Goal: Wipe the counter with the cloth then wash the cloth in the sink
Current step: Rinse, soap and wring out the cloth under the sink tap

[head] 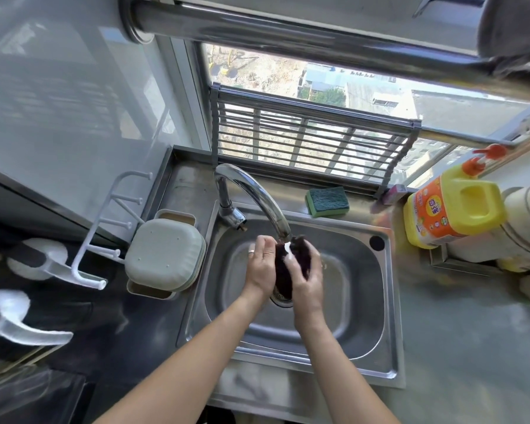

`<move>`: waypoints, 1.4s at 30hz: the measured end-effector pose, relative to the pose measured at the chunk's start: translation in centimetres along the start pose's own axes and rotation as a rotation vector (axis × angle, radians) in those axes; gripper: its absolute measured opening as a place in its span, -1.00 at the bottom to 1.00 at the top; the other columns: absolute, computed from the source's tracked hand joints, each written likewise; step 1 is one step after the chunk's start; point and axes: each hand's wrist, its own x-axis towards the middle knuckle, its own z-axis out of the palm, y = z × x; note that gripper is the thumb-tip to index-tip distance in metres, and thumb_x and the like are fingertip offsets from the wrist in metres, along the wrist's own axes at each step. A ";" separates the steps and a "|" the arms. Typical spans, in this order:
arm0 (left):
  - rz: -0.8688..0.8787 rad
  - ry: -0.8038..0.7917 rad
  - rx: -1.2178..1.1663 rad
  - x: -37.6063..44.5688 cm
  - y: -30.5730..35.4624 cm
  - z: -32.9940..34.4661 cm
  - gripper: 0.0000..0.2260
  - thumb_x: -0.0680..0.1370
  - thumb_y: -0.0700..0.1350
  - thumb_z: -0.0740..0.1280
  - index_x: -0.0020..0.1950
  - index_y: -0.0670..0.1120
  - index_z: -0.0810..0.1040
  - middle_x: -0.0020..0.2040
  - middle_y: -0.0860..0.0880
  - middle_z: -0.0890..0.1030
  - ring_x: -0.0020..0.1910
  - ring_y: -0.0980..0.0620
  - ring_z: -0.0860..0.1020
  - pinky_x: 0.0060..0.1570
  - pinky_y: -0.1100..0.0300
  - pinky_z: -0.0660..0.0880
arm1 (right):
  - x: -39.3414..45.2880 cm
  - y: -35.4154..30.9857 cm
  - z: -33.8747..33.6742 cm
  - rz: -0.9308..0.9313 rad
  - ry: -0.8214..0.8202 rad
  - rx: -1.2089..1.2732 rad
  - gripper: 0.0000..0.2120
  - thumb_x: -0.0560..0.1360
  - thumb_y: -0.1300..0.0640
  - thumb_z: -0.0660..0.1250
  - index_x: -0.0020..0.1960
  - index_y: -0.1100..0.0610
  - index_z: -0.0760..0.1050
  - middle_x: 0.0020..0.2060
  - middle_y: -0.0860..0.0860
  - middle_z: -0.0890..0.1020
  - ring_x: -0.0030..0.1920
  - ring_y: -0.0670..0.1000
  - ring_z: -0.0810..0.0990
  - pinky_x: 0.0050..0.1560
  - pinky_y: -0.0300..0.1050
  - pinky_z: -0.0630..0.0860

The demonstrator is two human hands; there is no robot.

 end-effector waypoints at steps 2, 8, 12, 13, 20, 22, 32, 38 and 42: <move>-0.183 -0.088 -0.248 -0.7 0.2 0.5 -0.63 0.71 0.09 0.06 -0.03 -0.10 0.54 -0.08 -0.05 0.64 -0.13 0.12 0.62 -0.10 0.32 0.51 | -0.1 0.9 0.6 -0.036 -0.045 -0.150 -0.69 0.52 -0.10 0.44 0.25 -0.19 0.54 0.12 -0.05 0.62 0.12 -0.14 0.61 0.21 -0.17 0.55; -0.224 -0.038 -0.237 -0.9 0.6 1.8 -0.50 0.69 0.18 -0.03 -0.23 -0.04 0.52 -0.35 0.11 0.59 -0.40 0.22 0.56 -0.36 0.40 0.46 | 0.6 0.3 2.2 0.018 0.181 -0.353 -0.53 0.38 -0.36 0.41 -0.08 0.05 0.52 -0.26 -0.06 0.67 -0.18 0.07 0.64 -0.12 -0.02 0.53; -0.159 -0.046 -0.102 0.4 -0.9 1.1 -0.47 0.63 0.28 0.09 -0.31 -0.02 0.59 -0.35 0.09 0.65 -0.33 0.13 0.60 -0.20 0.18 0.54 | 0.9 0.5 2.0 -0.033 0.143 -0.469 -0.58 0.50 -0.26 0.33 -0.06 0.12 0.60 -0.23 0.07 0.71 -0.11 0.22 0.68 -0.14 -0.03 0.52; -0.125 -0.074 -0.084 0.6 -1.4 0.8 -0.47 0.59 0.33 0.11 -0.30 0.01 0.62 -0.31 0.07 0.67 -0.28 0.09 0.61 -0.13 0.10 0.56 | 1.1 0.6 1.8 -0.055 0.096 -0.479 -0.58 0.51 -0.24 0.29 -0.13 0.13 0.58 -0.30 0.06 0.68 -0.16 0.22 0.66 -0.20 -0.05 0.47; -0.157 -0.240 0.025 1.2 -1.6 -0.8 -0.66 0.54 0.16 0.38 0.08 -0.08 0.44 -0.06 0.00 0.58 -0.10 0.04 0.55 -0.19 0.13 0.51 | 2.0 1.1 0.5 0.285 0.098 -0.057 -0.64 0.45 -0.20 0.37 0.07 0.04 0.51 0.00 0.06 0.69 0.04 0.10 0.67 0.17 0.12 0.59; -0.277 -0.274 0.130 1.2 -1.8 -1.6 -0.66 0.59 0.11 0.34 0.19 -0.11 0.42 -0.04 -0.01 0.57 -0.17 0.07 0.54 -0.36 0.24 0.47 | 1.9 1.7 -0.4 0.381 0.243 0.062 -0.63 0.43 -0.12 0.46 0.12 0.02 0.46 0.05 0.06 0.67 0.03 0.10 0.66 0.20 0.14 0.59; -0.241 0.019 0.285 0.7 -0.6 0.6 -0.62 0.52 0.16 0.23 -0.30 -0.07 0.60 -0.25 -0.07 0.68 -0.15 -0.13 0.63 -0.23 0.10 0.46 | 2.2 -0.6 2.1 0.123 0.190 -0.521 -0.67 0.62 0.01 0.20 -0.17 0.14 0.61 -0.12 0.21 0.71 -0.05 0.26 0.62 -0.09 -0.01 0.39; -0.275 -0.136 0.138 2.3 -0.1 -0.5 -0.55 0.59 0.18 0.23 -0.24 -0.15 0.63 -0.20 -0.09 0.70 -0.24 -0.02 0.58 -0.16 0.07 0.52 | 0.8 -2.4 2.9 0.026 0.093 -0.490 -0.66 0.63 -0.06 0.10 -0.12 0.07 0.56 -0.06 0.17 0.71 -0.01 0.23 0.60 -0.05 0.00 0.37; -0.202 -0.153 0.084 1.7 -0.1 -0.7 -0.61 0.66 0.09 0.19 -0.23 -0.05 0.64 -0.20 0.03 0.69 -0.17 0.05 0.62 -0.13 0.19 0.52 | 1.8 -1.4 2.4 0.083 0.007 -0.577 -0.69 0.67 -0.03 0.15 -0.04 0.09 0.60 0.01 0.18 0.70 0.05 0.25 0.60 -0.03 0.01 0.37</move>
